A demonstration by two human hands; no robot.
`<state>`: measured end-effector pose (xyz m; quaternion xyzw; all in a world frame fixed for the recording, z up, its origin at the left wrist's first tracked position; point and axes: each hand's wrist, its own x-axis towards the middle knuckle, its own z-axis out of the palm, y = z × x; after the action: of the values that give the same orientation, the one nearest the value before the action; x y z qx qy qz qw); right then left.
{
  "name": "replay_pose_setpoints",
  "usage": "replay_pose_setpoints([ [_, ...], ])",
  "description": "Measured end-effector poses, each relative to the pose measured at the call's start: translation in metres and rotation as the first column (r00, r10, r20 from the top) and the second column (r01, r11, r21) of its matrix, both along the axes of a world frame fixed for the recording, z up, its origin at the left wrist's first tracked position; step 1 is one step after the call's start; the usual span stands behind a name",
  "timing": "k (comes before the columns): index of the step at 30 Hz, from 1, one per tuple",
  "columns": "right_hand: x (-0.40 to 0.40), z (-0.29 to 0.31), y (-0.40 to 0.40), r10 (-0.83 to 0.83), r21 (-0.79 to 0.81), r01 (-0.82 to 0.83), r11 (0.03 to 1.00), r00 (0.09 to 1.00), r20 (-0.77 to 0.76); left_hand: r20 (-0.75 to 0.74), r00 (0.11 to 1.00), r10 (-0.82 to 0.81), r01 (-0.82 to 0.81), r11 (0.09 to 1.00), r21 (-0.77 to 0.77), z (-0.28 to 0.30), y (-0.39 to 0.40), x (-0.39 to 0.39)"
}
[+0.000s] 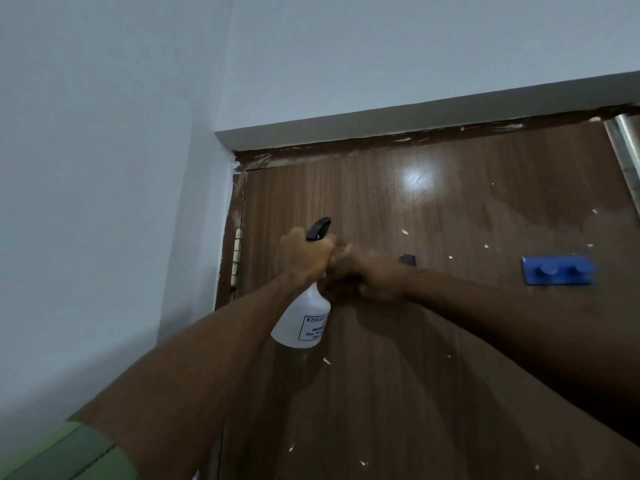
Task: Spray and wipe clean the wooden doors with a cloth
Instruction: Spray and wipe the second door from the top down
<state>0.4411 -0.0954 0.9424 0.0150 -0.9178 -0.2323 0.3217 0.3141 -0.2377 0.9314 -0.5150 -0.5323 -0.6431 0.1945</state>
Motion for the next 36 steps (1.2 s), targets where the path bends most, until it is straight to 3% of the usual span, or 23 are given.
replay_pose_setpoints([
  [1, 0.001, -0.010, 0.000, -0.031, 0.038, 0.025, 0.999, 0.984, 0.174, 0.009, 1.000, 0.004, -0.004, 1.000, 0.016, 0.002, 0.002, 0.003],
  [2, 0.006, -0.007, 0.003, -0.039, 0.048, 0.028, 0.998, 0.969, 0.244, 0.012, 1.000, 0.003, -0.003, 1.000, 0.020, 0.003, 0.004, 0.006],
  [3, 0.012, 0.007, 0.008, -0.035, 0.024, 0.030, 0.999, 0.976, 0.213, 0.010, 1.000, 0.002, -0.002, 1.000, 0.018, 0.005, 0.004, 0.009],
  [6, 0.031, 0.056, 0.026, -0.034, -0.047, 0.025, 0.999, 0.980, -0.196, -0.013, 1.000, -0.012, 0.013, 1.000, 0.029, 0.008, 0.005, 0.014],
  [8, 0.036, 0.062, 0.032, -0.040, -0.148, -0.043, 0.988, 0.856, -0.515, -0.010, 1.000, -0.027, 0.027, 0.999, 0.031, 0.005, 0.005, 0.016],
  [9, 0.033, 0.056, 0.031, -0.049, -0.173, -0.065, 0.983, 0.810, -0.584, -0.005, 0.999, -0.034, 0.034, 0.999, 0.021, 0.003, 0.007, 0.015],
  [10, 0.031, 0.043, 0.026, -0.027, -0.155, -0.072, 0.985, 0.831, -0.556, 0.008, 0.999, -0.041, 0.041, 0.999, 0.014, -0.001, 0.009, 0.016],
  [12, 0.025, 0.014, 0.019, 0.058, -0.039, -0.071, 0.997, 0.959, -0.277, 0.026, 1.000, -0.009, 0.009, 1.000, 0.008, -0.004, 0.012, 0.017],
  [14, 0.035, 0.009, 0.022, -0.026, 0.017, 0.026, 1.000, 1.000, 0.010, 0.034, 0.999, 0.002, -0.002, 1.000, 0.005, -0.005, 0.017, 0.020],
  [15, 0.044, 0.020, 0.027, -0.074, -0.001, 0.074, 0.997, 0.997, 0.038, 0.031, 0.999, -0.022, 0.021, 1.000, 0.008, -0.004, 0.017, 0.024],
  [17, 0.063, 0.051, 0.031, -0.092, -0.108, 0.083, 0.991, 0.992, -0.084, 0.032, 0.995, -0.098, 0.097, 0.995, 0.007, -0.002, 0.016, 0.034],
  [18, 0.071, 0.065, 0.034, -0.092, -0.155, 0.057, 0.986, 0.970, -0.225, 0.037, 0.991, -0.129, 0.129, 0.992, 0.003, -0.001, 0.015, 0.039],
  [20, 0.084, 0.072, 0.037, -0.088, -0.223, -0.035, 0.974, 0.850, -0.519, 0.042, 0.985, -0.167, 0.168, 0.985, -0.030, -0.002, 0.015, 0.045],
  [21, 0.085, 0.065, 0.038, -0.087, -0.236, -0.067, 0.969, 0.806, -0.586, 0.035, 0.983, -0.179, 0.181, 0.982, -0.059, -0.003, 0.017, 0.046],
  [22, 0.084, 0.052, 0.039, -0.068, -0.219, -0.074, 0.973, 0.812, -0.579, 0.027, 0.982, -0.189, 0.191, 0.977, -0.092, -0.005, 0.019, 0.046],
  [24, 0.085, 0.019, 0.042, -0.029, -0.129, -0.024, 0.991, 0.918, -0.396, 0.016, 0.976, -0.218, 0.218, 0.965, -0.144, -0.010, 0.025, 0.047],
  [26, 0.100, 0.010, 0.047, -0.046, -0.074, 0.028, 0.997, 0.966, -0.253, -0.015, 0.971, -0.240, 0.232, 0.953, -0.196, -0.012, 0.031, 0.049],
  [29, 0.120, 0.042, 0.050, -0.077, -0.099, 0.038, 0.994, 0.903, -0.422, -0.066, 0.974, -0.215, 0.194, 0.952, -0.237, -0.012, 0.037, 0.054],
  [32, 0.112, 0.043, 0.042, -0.112, -0.185, -0.019, 0.983, 0.737, -0.667, -0.088, 0.974, -0.211, 0.185, 0.953, -0.239, -0.013, 0.042, 0.056],
  [34, 0.103, 0.025, 0.039, -0.088, -0.134, 0.014, 0.991, 0.823, -0.562, -0.089, 0.974, -0.209, 0.183, 0.954, -0.239, -0.016, 0.043, 0.055],
  [36, 0.106, 0.012, 0.041, -0.093, -0.048, 0.083, 0.995, 0.949, -0.303, -0.089, 0.972, -0.216, 0.190, 0.952, -0.238, -0.017, 0.044, 0.052],
])
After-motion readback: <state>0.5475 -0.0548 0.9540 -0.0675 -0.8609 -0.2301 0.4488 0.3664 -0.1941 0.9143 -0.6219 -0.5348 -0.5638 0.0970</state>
